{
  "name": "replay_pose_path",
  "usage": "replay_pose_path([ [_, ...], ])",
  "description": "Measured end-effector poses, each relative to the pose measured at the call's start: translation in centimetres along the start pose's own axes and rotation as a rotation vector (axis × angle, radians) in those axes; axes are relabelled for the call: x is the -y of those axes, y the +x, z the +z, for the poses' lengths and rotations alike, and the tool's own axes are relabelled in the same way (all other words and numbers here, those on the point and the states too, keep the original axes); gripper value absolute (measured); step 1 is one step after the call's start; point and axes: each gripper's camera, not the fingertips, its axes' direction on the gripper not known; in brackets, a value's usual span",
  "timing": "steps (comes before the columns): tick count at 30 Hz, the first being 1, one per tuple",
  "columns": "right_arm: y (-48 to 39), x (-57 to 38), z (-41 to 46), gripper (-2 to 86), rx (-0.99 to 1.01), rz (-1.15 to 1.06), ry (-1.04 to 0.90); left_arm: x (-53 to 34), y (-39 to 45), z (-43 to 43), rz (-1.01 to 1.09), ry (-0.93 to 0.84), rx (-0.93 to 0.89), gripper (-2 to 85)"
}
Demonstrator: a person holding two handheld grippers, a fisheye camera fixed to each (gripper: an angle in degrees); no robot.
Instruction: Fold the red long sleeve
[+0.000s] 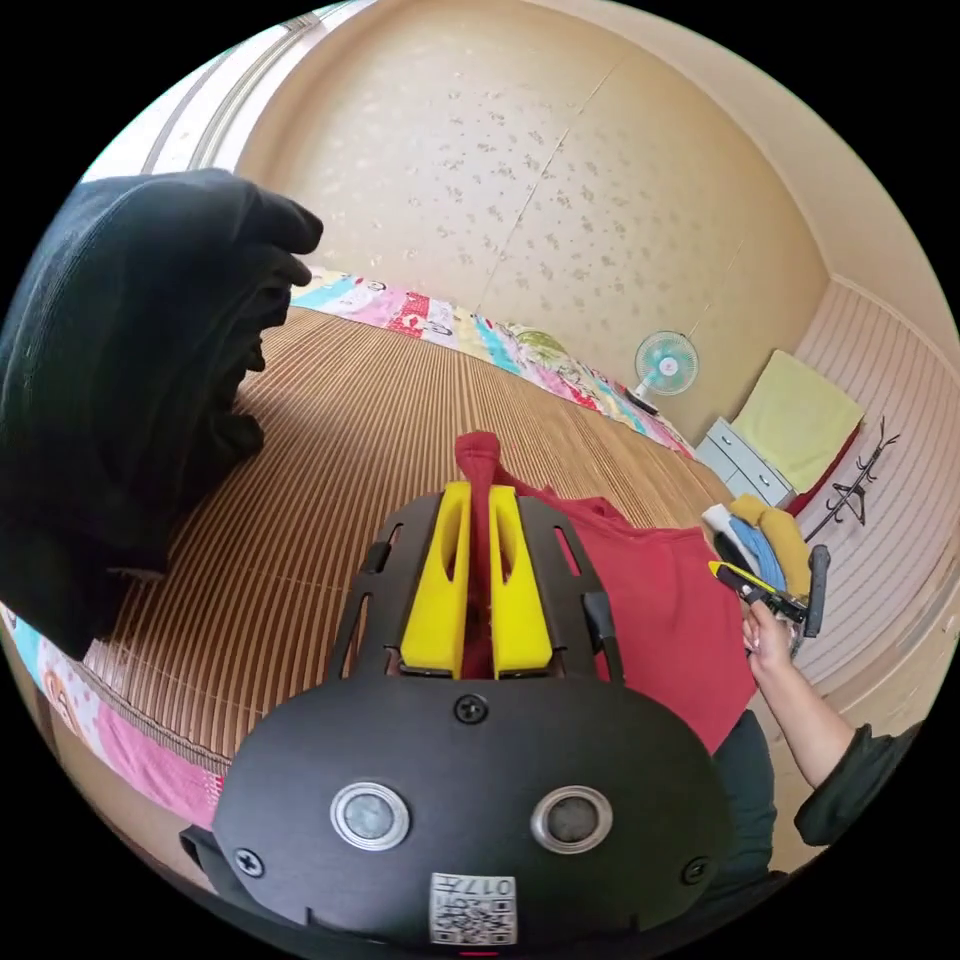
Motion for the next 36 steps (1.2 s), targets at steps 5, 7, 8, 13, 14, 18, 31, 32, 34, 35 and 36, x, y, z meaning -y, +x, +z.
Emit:
replay_pose_path([
  [5,0.1,0.8,1.9,2.7,0.04,0.072,-0.076,0.4,-2.2,6.6,-0.1,-0.199,0.094,4.6],
  [7,-0.2,1.0,2.3,2.7,0.062,0.069,-0.104,0.6,-2.9,5.8,-0.123,-0.178,0.039,5.3],
  [8,-0.3,1.0,2.2,2.6,0.067,0.068,-0.104,0.3,-3.1,4.9,-0.116,-0.156,0.011,6.6],
  [13,-0.7,0.5,1.7,2.7,0.107,0.086,-0.075,-3.1,-4.0,-0.3,-0.113,-0.23,-0.107,13.7],
  [14,-0.8,0.4,1.6,2.8,0.106,0.086,-0.071,-5.0,-4.2,-2.6,-0.121,-0.228,-0.155,14.1],
  [18,-2.4,0.2,1.3,3.6,0.058,0.058,-0.066,-12.6,-5.1,-9.3,-0.26,-0.246,-0.217,18.1],
  [31,-10.8,-2.6,-12.1,2.1,0.067,0.01,0.155,-21.1,-7.7,-10.4,-0.559,-0.344,-0.378,11.7],
  [32,-11.4,-3.0,-12.3,2.1,0.086,-0.015,0.151,-21.5,-7.8,-10.2,-0.575,-0.356,-0.405,10.5],
  [34,-13.9,-5.5,-11.2,1.8,0.142,-0.128,0.089,-22.4,-8.1,-9.9,-0.611,-0.367,-0.451,8.1],
  [35,-14.5,-6.4,-10.4,1.7,0.149,-0.151,0.062,-22.8,-7.9,-10.0,-0.61,-0.359,-0.479,7.6],
  [36,-15.5,-8.2,-7.9,1.4,0.135,-0.175,-0.024,-23.1,-7.3,-10.5,-0.595,-0.352,-0.485,7.1],
])
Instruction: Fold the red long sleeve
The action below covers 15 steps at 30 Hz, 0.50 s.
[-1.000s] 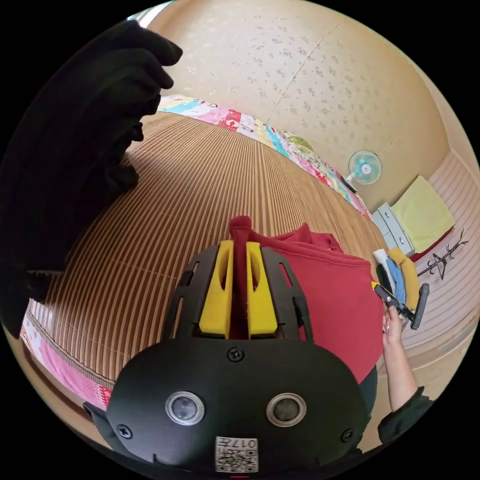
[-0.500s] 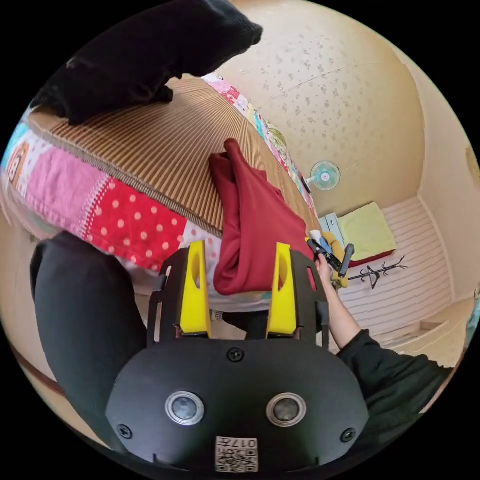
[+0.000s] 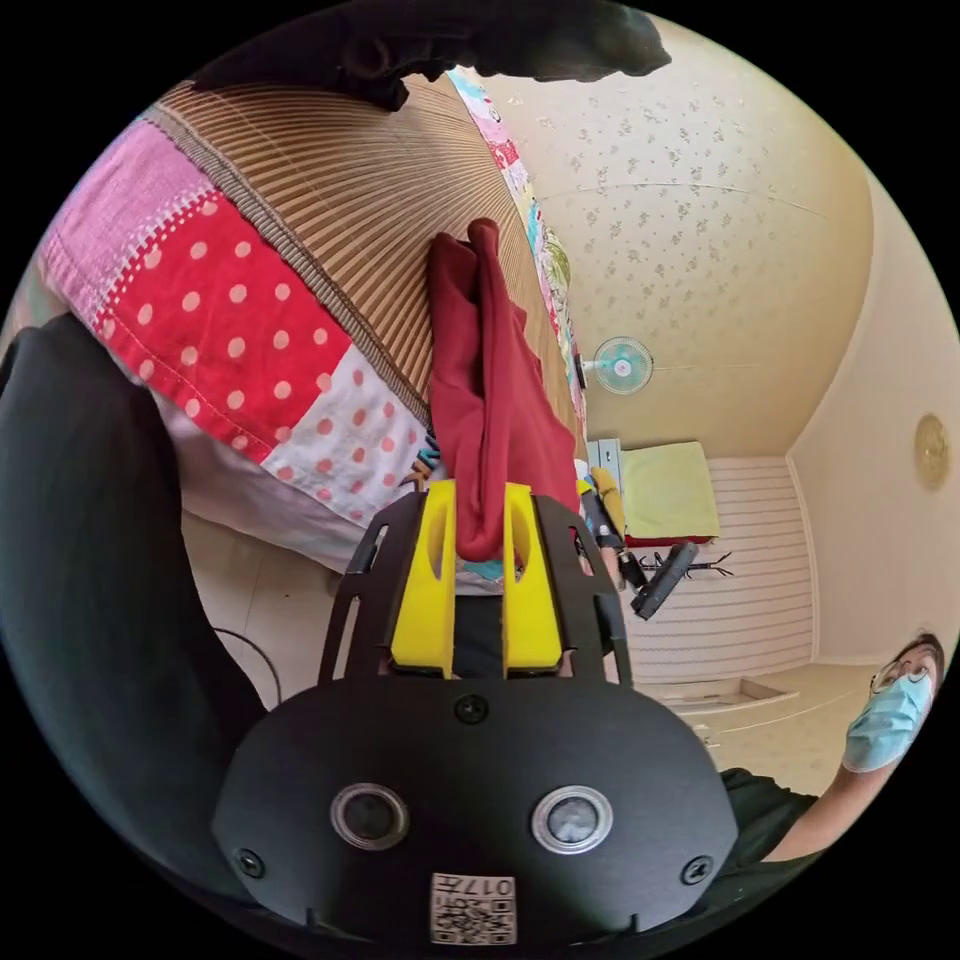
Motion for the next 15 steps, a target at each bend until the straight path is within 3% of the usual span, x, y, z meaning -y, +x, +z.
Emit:
replay_pose_path([
  [1,-0.4,-1.8,3.8,1.2,-0.034,0.012,-0.149,-0.3,0.3,-0.1,0.009,0.003,0.001,7.0],
  [2,-0.5,-2.9,4.7,1.1,-0.044,0.019,-0.134,-1.0,1.2,-0.3,0.033,0.013,-0.01,6.7],
  [3,-0.6,-5.4,3.4,0.9,-0.058,0.013,0.051,-1.6,2.4,-0.5,0.068,0.029,-0.041,6.5],
  [4,-0.2,-6.7,3.0,0.8,-0.049,0.022,0.085,-1.8,3.2,-0.7,0.09,0.039,-0.052,6.5],
  [9,3.1,-8.4,0.2,0.5,0.081,0.152,0.087,-3.8,14.8,3.0,0.411,0.055,0.009,6.5],
  [11,4.5,-10.7,-1.8,0.5,0.077,0.222,0.172,-5.2,18.8,6.2,0.502,0.035,0.014,6.5],
  [15,9.4,-16.6,-8.7,0.7,-0.128,0.464,0.55,-10.8,27.1,16.6,0.738,-0.06,0.025,6.5],
])
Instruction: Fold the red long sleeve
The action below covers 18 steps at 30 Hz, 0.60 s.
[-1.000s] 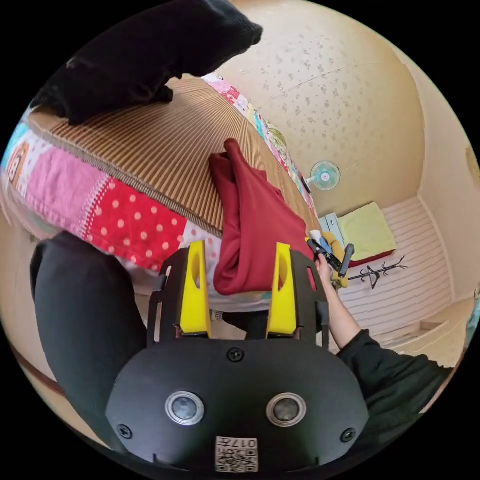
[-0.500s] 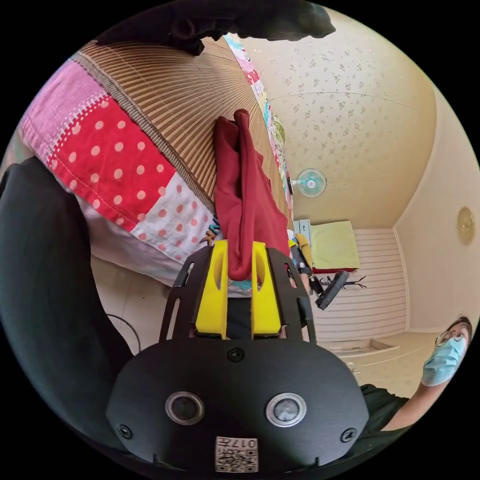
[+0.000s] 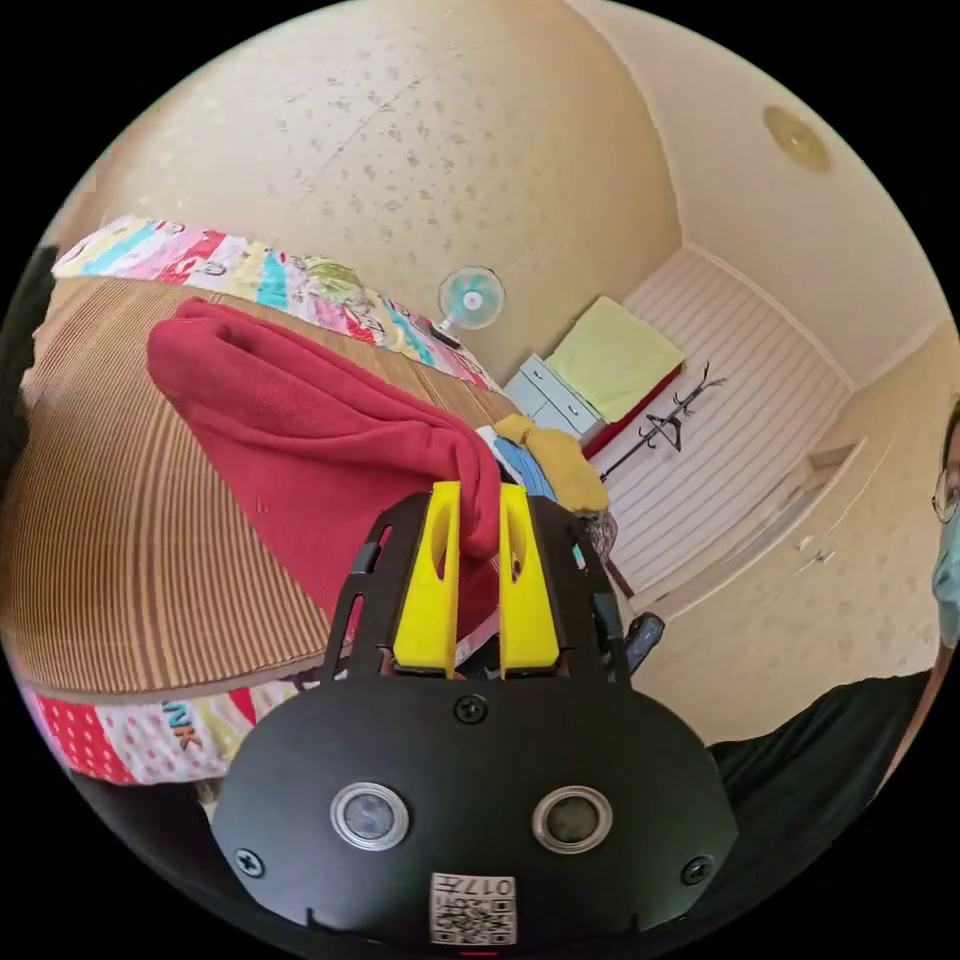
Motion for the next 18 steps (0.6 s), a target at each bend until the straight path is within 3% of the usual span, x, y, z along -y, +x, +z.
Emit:
replay_pose_path([
  [5,7.2,1.5,-0.4,1.3,-0.158,0.124,-0.004,-3.5,9.3,15.6,0.172,-0.186,0.028,6.8],
  [9,14.1,1.2,0.0,2.9,-0.053,0.345,-0.056,-10.1,12.4,28.1,0.243,-0.464,0.05,9.3],
  [14,17.9,2.0,1.8,11.7,0.227,0.356,-0.093,-16.9,12.8,24.9,0.243,-0.366,0.02,8.7],
  [18,18.2,2.7,6.1,16.3,0.439,0.295,-0.279,-21.2,11.6,18.8,0.254,-0.37,0.133,9.4],
])
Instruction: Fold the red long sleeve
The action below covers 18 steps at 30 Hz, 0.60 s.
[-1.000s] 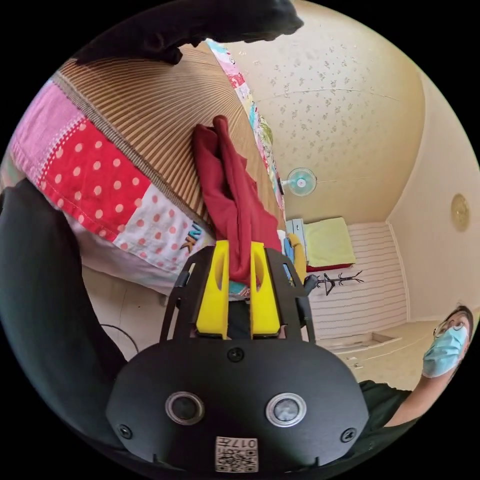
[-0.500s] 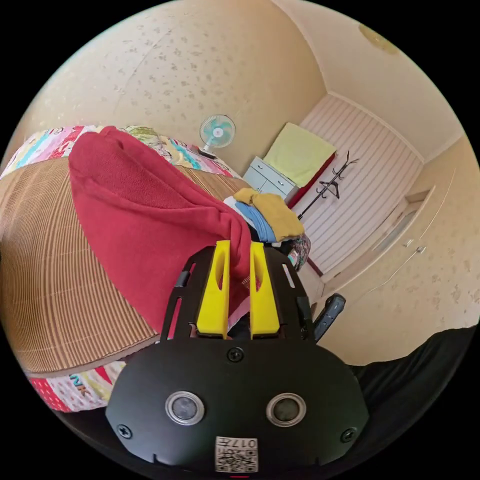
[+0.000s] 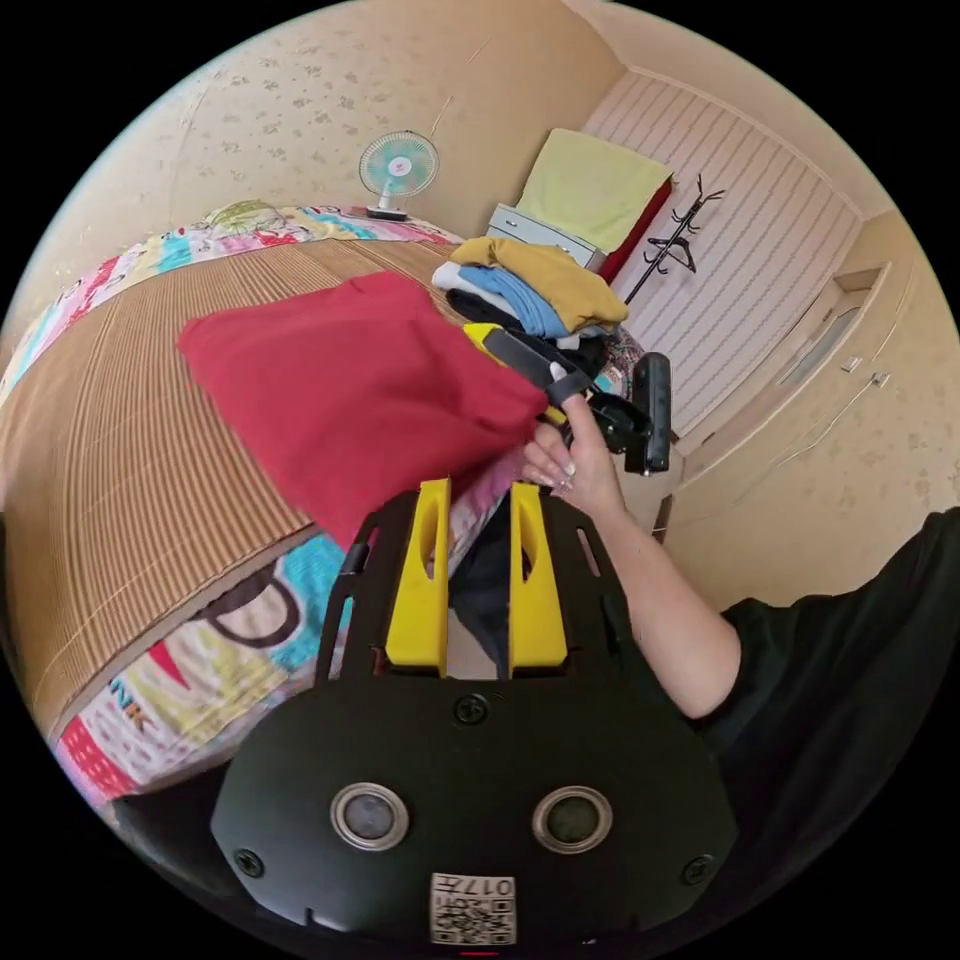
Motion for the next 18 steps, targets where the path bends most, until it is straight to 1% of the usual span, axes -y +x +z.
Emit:
replay_pose_path([
  [1,0.3,0.3,1.1,16.6,0.025,-0.007,-0.055,-1.0,-0.2,-0.7,-0.005,-0.002,0.02,9.5],
  [3,0.7,0.6,2.5,16.4,0.014,-0.001,-0.128,-4.8,-1.9,-4.1,-0.064,0.016,0.1,9.4],
  [5,0.7,0.9,3.2,15.6,-0.025,-0.017,-0.158,-8.2,-3.7,-7.2,-0.144,0.08,0.163,9.0],
  [7,0.0,1.2,4.4,14.6,-0.119,-0.058,-0.192,-11.6,-5.5,-9.7,-0.207,0.126,0.239,8.7],
  [9,-1.1,1.8,5.9,14.2,-0.178,-0.094,-0.239,-14.6,-7.6,-12.0,-0.258,0.098,0.381,8.7],
  [10,-1.5,2.4,7.0,13.9,-0.183,-0.096,-0.284,-15.1,-8.0,-12.6,-0.265,0.096,0.418,8.8],
  [12,-2.2,3.1,9.1,13.6,-0.162,-0.089,-0.352,-17.5,-8.7,-15.9,-0.303,0.182,0.532,8.8],
  [15,-4.3,2.7,13.8,13.4,-0.151,-0.107,-0.422,-19.8,-9.1,-17.9,-0.382,0.342,0.553,8.8],
  [17,-6.0,1.9,16.8,13.4,-0.133,-0.11,-0.447,-20.0,-9.3,-16.9,-0.402,0.364,0.545,8.7],
  [18,-7.2,1.3,18.8,13.4,-0.116,-0.114,-0.454,-19.5,-9.1,-15.7,-0.396,0.343,0.551,8.8],
])
